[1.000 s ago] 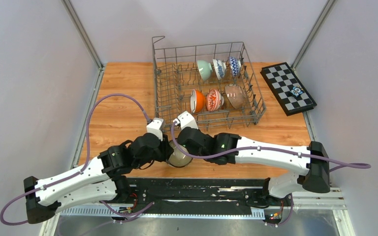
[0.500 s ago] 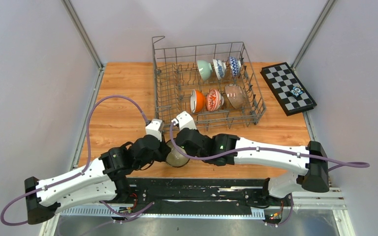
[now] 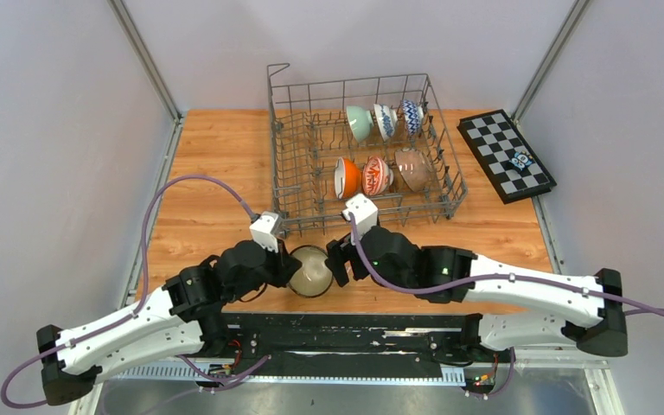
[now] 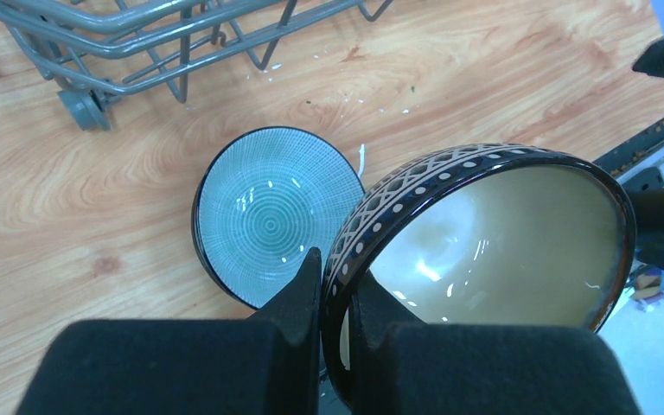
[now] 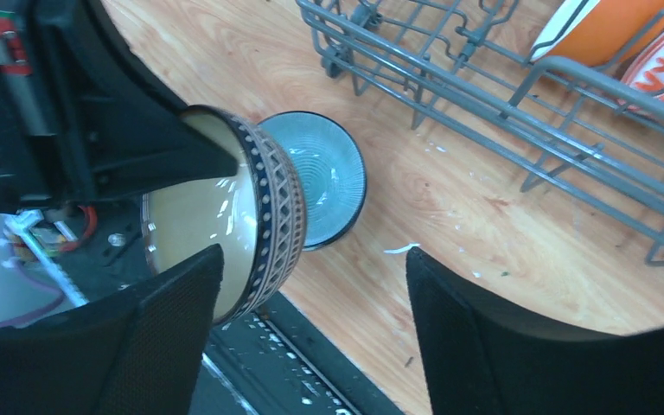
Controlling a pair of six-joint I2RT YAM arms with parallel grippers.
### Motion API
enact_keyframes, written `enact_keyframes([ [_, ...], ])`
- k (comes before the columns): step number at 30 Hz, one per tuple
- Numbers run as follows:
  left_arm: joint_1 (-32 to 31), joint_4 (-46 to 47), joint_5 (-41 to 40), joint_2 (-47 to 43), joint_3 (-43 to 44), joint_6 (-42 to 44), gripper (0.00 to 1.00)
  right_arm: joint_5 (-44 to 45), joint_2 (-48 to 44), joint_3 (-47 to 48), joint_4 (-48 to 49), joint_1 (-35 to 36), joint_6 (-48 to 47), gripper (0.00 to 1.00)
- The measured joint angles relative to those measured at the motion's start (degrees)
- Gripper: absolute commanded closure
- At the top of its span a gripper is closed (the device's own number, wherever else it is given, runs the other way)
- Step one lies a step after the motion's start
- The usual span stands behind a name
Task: Load the bowls into the dish rack
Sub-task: Pick up the bowl from the center of the board.
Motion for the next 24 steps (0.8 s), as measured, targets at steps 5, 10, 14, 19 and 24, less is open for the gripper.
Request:
enact_keyframes([
  [5,5.7,4.2,5.6,-2.4,-2.8,0.9,1.00,-3.3,-6.2,-5.2,5.5,-0.5,0.0,0.00],
  [10,11.2,9.7,12.8,-4.5,-6.0,0.9,1.00,-6.9,-9.6,-9.2,10.4,-1.7,0.2,0.00],
  [14,14.3,14.6,18.8,-5.6,-7.6,-0.1,1.00,-10.1,-12.0,-12.2,14.5,-2.8,1.5,0.00],
  [19,17.5,20.5,23.9,-7.5,-9.4,-2.3,1.00,-11.9,-13.3,-14.1,18.9,-3.4,4.3,0.01],
  [24,19.3,25.6,27.3,-8.2,-10.4,-5.0,1.00,-13.4,-13.6,-15.0,23.8,-3.5,6.6,0.03],
])
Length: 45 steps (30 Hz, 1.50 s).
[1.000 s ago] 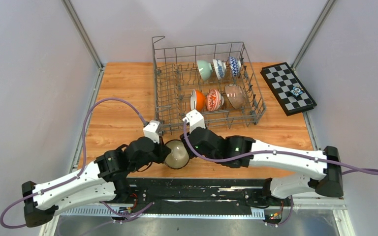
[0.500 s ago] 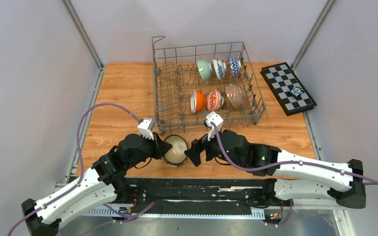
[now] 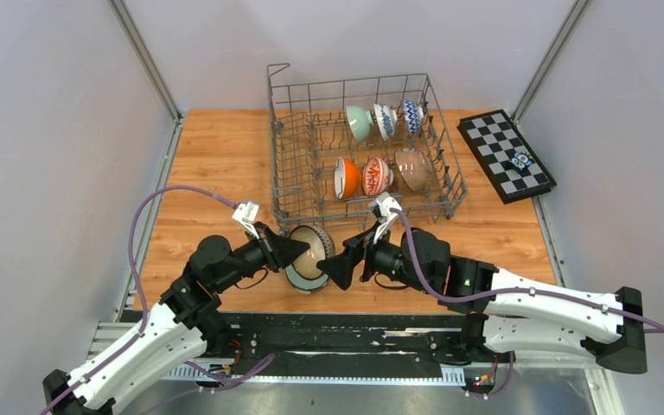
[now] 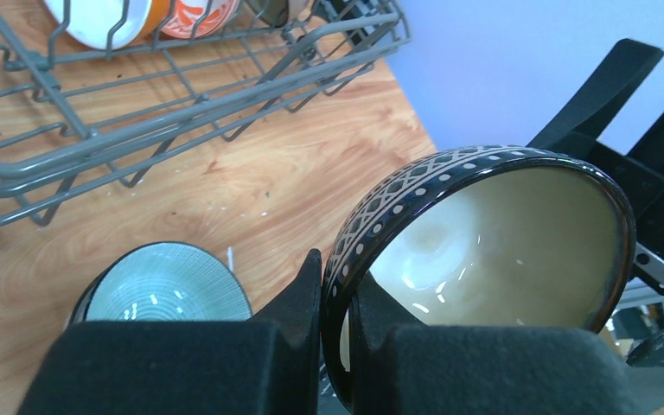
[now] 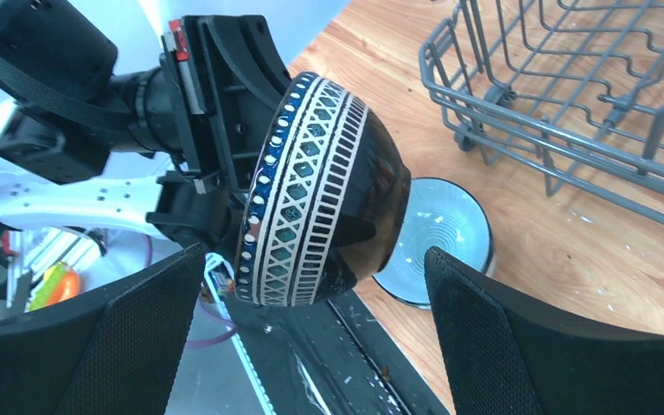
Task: Load the bowls into the dish rack
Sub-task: Pick up the bowl from the center of the board.
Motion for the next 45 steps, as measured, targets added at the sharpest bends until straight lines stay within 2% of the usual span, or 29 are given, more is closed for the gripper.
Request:
enact_keyframes([
  [16,1.3,7.2,1.7,-2.7,-0.9,-4.9,1.00,-3.7,1.9,-1.0,9.1,0.0,3.5,0.04],
  [38,1.6,9.7,0.5,-3.5,-2.1,-6.9,1.00,-6.8,3.3,-1.0,12.4,0.0,3.6,0.17],
  [45,1.6,10.8,-0.3,-4.2,-2.9,-7.2,1.00,-6.6,3.9,-0.9,13.4,-0.3,3.7,0.17],
])
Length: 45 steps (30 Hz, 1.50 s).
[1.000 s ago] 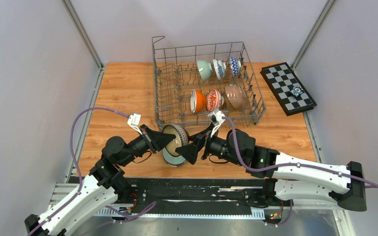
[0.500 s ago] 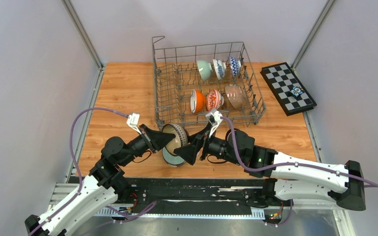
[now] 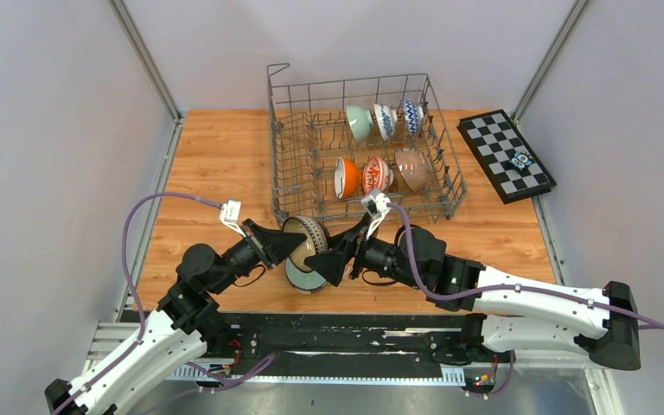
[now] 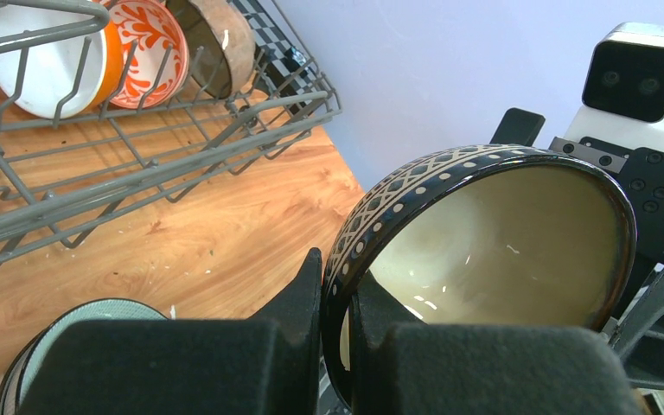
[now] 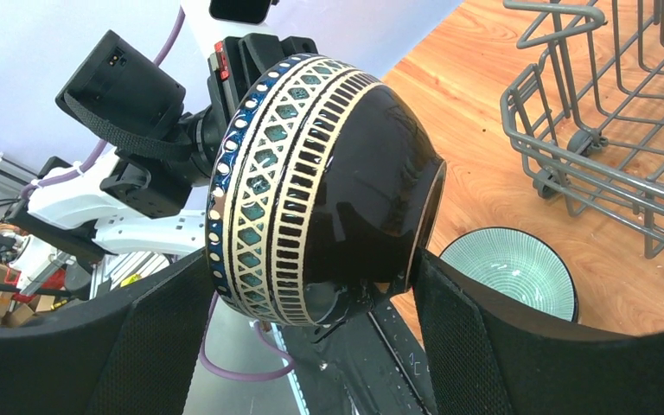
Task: Load the bowls into the dish rack
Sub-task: Pick up the bowl from the center of the board.
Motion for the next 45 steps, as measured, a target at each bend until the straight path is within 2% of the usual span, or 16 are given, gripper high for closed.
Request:
enact_keyframes([
  [10,0.0,0.8,-1.3,-0.3,-0.5,-0.1,1.00,1.0,1.2,0.2,1.5,0.0,0.0,0.18],
  [12,0.0,0.9,-1.6,-0.4,-0.6,-0.2,1.00,1.3,1.5,0.3,1.5,0.0,0.0,0.21],
  [13,0.0,0.9,-1.8,-0.4,-0.6,-0.2,1.00,1.5,1.7,0.5,1.5,0.0,0.0,0.29],
  [14,0.0,0.9,-1.9,-0.4,-0.6,-0.2,1.00,1.7,1.9,0.5,1.7,-0.1,0.0,0.47],
  [16,0.1,0.7,-2.6,-0.5,-0.6,-0.4,1.00,2.2,2.3,0.7,1.8,-0.3,-1.1,0.95],
  [28,0.2,0.4,-3.6,-0.5,-1.0,-0.9,0.98,2.9,3.1,0.9,2.3,-0.6,-2.3,0.98],
  [37,0.2,1.6,-3.2,-0.1,-0.9,-1.6,0.70,2.9,2.3,0.9,2.3,-0.6,-1.8,0.98],
  [45,0.2,1.5,-3.0,0.1,-0.5,-1.7,0.49,3.1,0.7,0.9,2.0,-0.6,-1.9,0.98],
])
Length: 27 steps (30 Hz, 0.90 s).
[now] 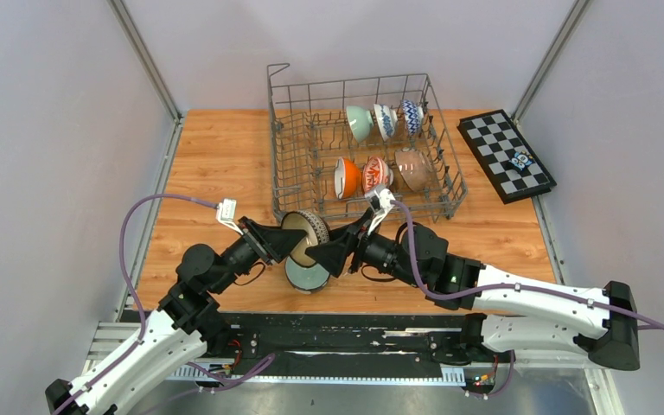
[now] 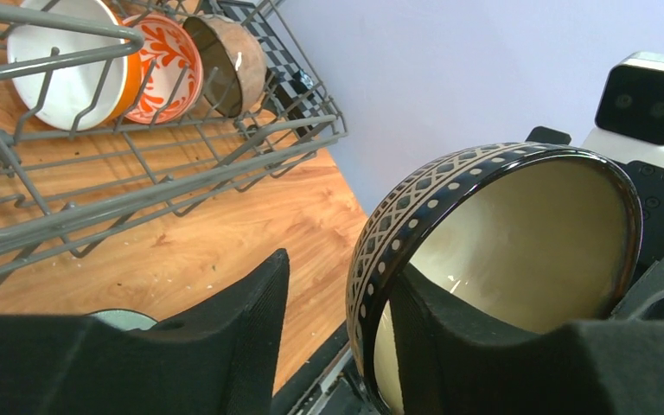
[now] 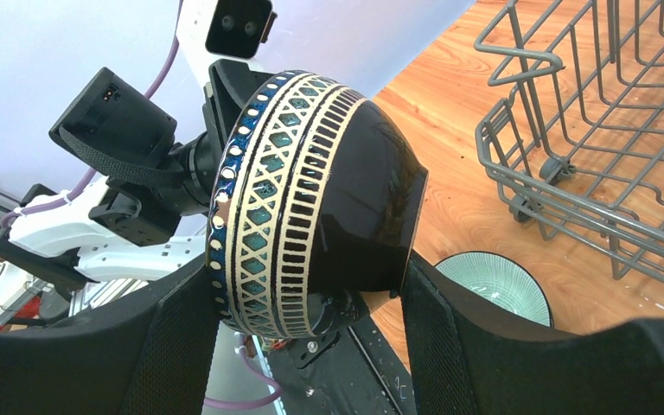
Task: Load the bowls into the dish rack
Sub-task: Pick up the bowl from the center of the board.
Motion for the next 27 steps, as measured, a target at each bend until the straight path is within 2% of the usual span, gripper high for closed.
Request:
enact_keyframes([
  [8,0.0,-1.3,0.2,0.1,0.6,0.2,0.35,1.5,-0.7,0.0,-1.9,0.0,-1.0,0.98],
  [15,0.0,-4.6,-0.1,-0.4,3.2,1.1,0.27,4.0,-1.1,0.0,-3.1,0.0,-2.2,0.98],
  [27,0.0,-23.3,-8.4,-4.0,13.9,8.3,0.06,13.1,-2.4,2.9,-9.0,0.0,-8.2,0.98],
])
